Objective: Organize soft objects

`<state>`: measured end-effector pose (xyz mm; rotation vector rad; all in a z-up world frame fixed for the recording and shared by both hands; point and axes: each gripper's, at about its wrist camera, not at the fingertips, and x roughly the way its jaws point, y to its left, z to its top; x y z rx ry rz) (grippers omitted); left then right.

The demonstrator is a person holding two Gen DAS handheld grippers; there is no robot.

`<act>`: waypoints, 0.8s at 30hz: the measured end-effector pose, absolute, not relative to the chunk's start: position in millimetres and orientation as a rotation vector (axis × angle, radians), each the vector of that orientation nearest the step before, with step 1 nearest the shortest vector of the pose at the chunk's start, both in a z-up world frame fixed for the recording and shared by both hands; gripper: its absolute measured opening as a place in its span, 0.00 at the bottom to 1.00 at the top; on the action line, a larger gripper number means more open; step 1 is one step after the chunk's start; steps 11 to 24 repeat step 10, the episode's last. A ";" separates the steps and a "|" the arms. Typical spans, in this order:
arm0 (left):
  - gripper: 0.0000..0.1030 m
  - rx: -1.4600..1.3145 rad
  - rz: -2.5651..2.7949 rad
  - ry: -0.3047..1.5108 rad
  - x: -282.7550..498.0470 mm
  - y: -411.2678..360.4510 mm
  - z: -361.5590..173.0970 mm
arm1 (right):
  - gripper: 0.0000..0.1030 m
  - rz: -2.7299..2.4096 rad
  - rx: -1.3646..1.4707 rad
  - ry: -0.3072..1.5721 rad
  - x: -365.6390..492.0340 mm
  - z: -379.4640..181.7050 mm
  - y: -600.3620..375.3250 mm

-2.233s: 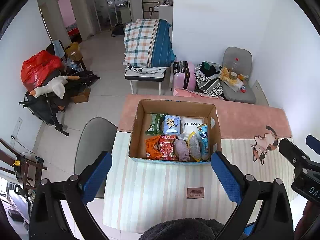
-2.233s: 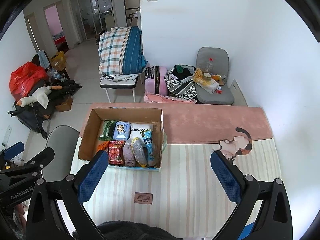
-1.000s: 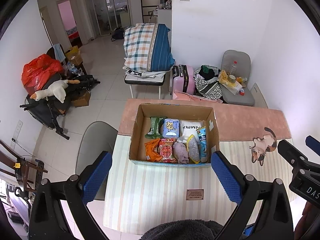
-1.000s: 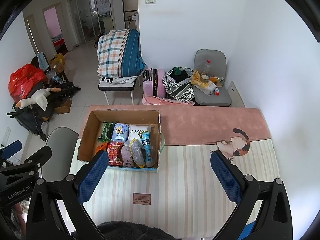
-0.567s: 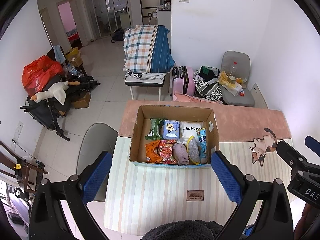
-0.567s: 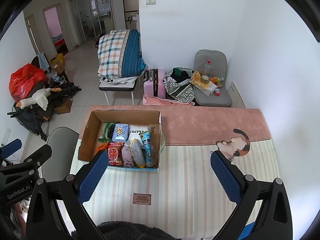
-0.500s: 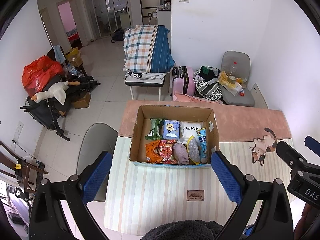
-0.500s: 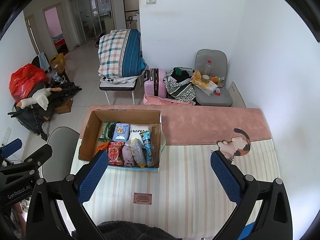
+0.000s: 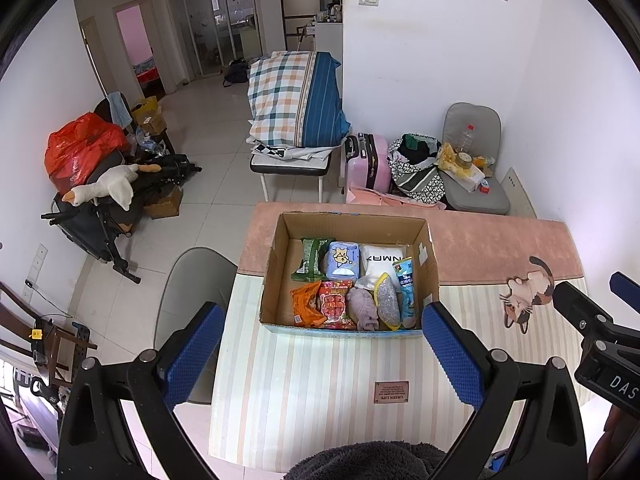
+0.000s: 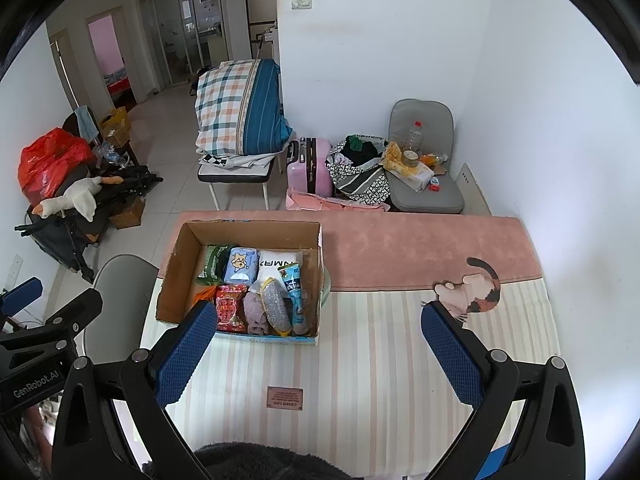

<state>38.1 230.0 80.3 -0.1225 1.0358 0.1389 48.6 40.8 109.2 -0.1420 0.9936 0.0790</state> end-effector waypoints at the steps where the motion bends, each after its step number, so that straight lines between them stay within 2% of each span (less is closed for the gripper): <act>1: 0.98 -0.124 0.139 1.035 37.6 229.9 79.9 | 1.00 0.079 -0.141 0.993 48.3 110.0 41.1; 24: 0.98 -0.117 0.140 1.032 39.4 232.8 83.9 | 1.00 0.078 -0.142 0.993 47.9 109.6 41.1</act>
